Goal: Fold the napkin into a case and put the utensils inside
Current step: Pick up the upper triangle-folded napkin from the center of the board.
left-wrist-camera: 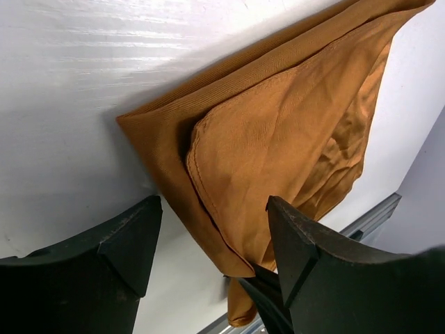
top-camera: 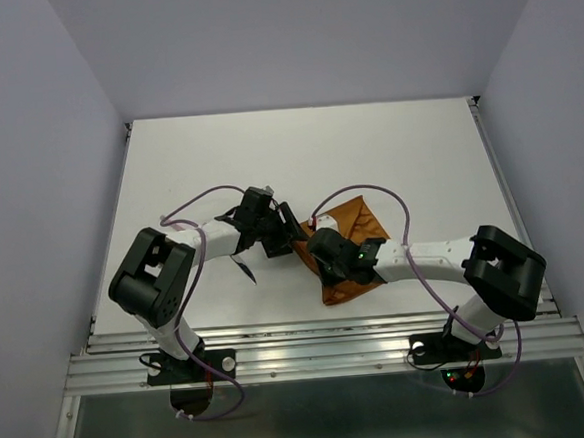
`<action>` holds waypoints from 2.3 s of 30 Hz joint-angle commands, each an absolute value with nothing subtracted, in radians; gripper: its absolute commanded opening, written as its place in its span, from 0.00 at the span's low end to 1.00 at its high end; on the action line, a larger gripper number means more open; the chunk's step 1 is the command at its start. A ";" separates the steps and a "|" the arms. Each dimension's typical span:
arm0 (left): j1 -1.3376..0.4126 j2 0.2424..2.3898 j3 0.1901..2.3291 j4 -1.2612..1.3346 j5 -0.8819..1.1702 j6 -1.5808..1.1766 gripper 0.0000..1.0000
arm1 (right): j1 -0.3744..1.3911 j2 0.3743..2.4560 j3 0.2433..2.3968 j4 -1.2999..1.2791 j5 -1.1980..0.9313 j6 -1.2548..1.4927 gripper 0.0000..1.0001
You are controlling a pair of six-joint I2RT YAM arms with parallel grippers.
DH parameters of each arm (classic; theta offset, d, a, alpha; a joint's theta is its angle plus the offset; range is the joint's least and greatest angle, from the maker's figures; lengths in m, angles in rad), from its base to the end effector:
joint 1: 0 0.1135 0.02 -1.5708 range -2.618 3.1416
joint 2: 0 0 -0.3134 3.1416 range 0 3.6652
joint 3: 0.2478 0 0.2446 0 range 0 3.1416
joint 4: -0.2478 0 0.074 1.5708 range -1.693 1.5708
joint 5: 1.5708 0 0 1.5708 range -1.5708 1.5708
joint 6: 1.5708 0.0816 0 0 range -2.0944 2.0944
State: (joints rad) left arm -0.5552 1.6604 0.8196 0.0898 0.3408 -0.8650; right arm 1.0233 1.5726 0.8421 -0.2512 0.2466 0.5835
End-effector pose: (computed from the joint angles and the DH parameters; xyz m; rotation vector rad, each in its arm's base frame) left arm 0.2926 -0.2136 0.1860 -0.2035 2.5304 -1.0474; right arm 0.1848 0.2648 0.1860 -0.4609 2.4999 0.3361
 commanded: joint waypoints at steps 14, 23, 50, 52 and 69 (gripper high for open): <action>-0.581 1.697 0.827 0.166 0.299 -0.943 0.59 | 1.034 1.419 0.795 -0.202 0.295 0.591 0.02; -0.584 1.715 0.851 0.175 0.288 -0.959 0.22 | 1.034 1.416 0.772 -0.203 0.272 0.578 0.03; -0.591 1.655 0.861 0.100 0.236 -0.974 0.00 | 1.210 1.555 0.959 -0.408 0.457 0.606 0.63; -0.591 1.657 0.862 0.100 0.236 -0.974 0.00 | 1.219 1.571 0.969 -0.413 0.465 0.609 0.61; -0.591 1.672 0.873 0.098 0.247 -0.974 0.00 | 1.230 1.736 1.035 -0.472 0.549 0.673 0.43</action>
State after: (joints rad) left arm -0.5880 1.6863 0.8383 0.0994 0.2512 -0.9714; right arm 1.2179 1.7130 1.0073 -0.4496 0.4953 0.6315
